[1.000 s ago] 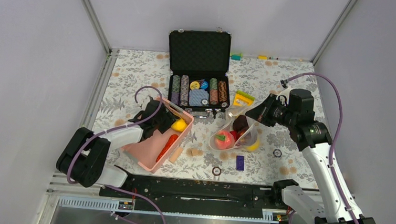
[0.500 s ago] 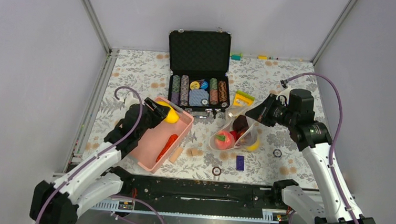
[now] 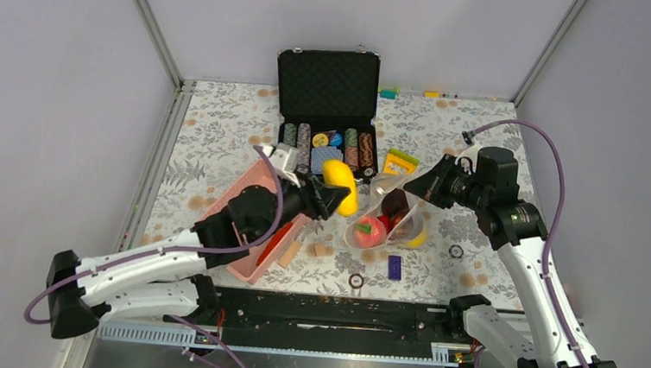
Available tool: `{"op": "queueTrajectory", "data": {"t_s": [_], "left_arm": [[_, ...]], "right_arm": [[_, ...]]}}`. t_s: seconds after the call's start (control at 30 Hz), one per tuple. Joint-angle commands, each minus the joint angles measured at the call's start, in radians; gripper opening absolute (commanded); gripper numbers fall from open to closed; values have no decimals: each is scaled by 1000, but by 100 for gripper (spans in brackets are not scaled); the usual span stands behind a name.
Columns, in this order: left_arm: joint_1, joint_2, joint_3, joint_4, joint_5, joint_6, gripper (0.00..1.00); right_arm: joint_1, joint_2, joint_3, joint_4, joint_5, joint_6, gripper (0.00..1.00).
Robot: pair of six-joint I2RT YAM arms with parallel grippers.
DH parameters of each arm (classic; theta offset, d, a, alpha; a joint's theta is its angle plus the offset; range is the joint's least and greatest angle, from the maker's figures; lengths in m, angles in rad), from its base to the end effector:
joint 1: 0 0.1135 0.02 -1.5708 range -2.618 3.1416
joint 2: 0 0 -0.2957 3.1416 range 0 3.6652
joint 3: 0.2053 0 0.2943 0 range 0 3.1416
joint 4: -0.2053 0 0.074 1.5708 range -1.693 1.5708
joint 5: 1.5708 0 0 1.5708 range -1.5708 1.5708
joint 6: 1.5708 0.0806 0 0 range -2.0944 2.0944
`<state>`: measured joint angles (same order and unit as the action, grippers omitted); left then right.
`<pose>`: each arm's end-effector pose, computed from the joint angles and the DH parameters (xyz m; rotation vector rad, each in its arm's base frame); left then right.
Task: Place the food in the zip-top bag and seal the zipper
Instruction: Place the fake fruit in the zipper food storage bag.
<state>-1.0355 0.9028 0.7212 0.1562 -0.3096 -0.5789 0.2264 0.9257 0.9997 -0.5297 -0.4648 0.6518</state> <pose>0.1649 -0.2298 0.3488 0.1305 1.6840 -0.9958 0.2416 0.0927 0.3666 0.1408 2.1238 1.0092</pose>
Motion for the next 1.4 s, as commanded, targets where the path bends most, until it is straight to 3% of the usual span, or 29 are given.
{"op": "queueTrajectory", "data": {"t_s": [0.0, 0.43, 0.93, 1.13, 1.37], "left_arm": [[-57, 98, 121, 99, -48, 162, 0], [-206, 319, 214, 268, -64, 380, 0], [-209, 502, 281, 240, -134, 444, 6], [-208, 514, 285, 156, -134, 439, 23], [-209, 486, 281, 60, -125, 389, 58]], "right_arm": [[4, -24, 36, 37, -33, 6, 0], [4, -23, 33, 39, -42, 17, 0], [3, -29, 28, 54, -75, 29, 0], [4, -31, 28, 56, -82, 31, 0], [4, -29, 28, 56, -80, 32, 0]]}}
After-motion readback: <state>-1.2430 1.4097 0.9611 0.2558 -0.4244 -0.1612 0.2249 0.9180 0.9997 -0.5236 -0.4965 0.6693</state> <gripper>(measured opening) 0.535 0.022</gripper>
